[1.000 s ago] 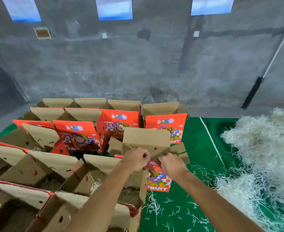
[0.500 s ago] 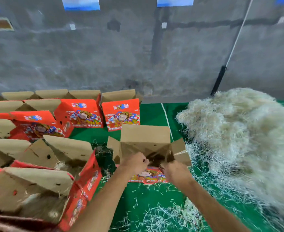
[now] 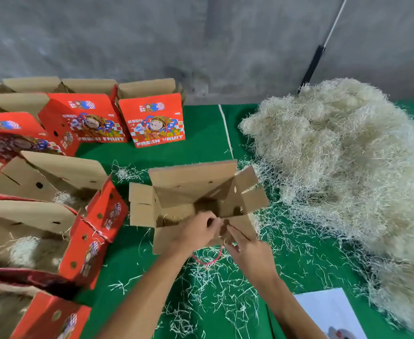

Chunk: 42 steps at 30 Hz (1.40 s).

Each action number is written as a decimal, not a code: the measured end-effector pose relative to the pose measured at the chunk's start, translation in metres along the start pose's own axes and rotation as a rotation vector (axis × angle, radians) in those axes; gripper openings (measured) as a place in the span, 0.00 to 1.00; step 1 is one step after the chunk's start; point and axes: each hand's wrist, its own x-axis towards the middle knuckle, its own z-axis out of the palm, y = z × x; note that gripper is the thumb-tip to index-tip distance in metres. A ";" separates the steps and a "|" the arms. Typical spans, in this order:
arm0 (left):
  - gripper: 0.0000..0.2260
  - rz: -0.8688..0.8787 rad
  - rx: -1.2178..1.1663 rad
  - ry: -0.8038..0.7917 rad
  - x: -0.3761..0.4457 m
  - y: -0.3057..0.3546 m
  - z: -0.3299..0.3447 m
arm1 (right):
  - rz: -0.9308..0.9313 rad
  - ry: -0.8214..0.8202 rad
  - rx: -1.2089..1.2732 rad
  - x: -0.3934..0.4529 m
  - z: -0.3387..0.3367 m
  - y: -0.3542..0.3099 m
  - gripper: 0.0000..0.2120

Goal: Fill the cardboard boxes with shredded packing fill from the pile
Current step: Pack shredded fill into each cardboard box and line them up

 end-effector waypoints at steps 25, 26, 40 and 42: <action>0.20 0.163 0.172 0.685 0.034 -0.057 0.037 | 0.194 -0.165 -0.062 0.053 0.017 0.030 0.35; 0.19 0.173 0.186 0.705 0.036 -0.057 0.035 | 0.208 -0.187 -0.041 0.053 0.018 0.031 0.34; 0.11 0.144 -0.437 0.215 0.064 0.090 0.027 | 0.222 -0.058 0.299 0.068 -0.029 0.101 0.20; 0.08 0.203 -0.484 0.165 0.081 0.116 0.032 | 0.252 -0.043 0.326 0.071 -0.035 0.118 0.20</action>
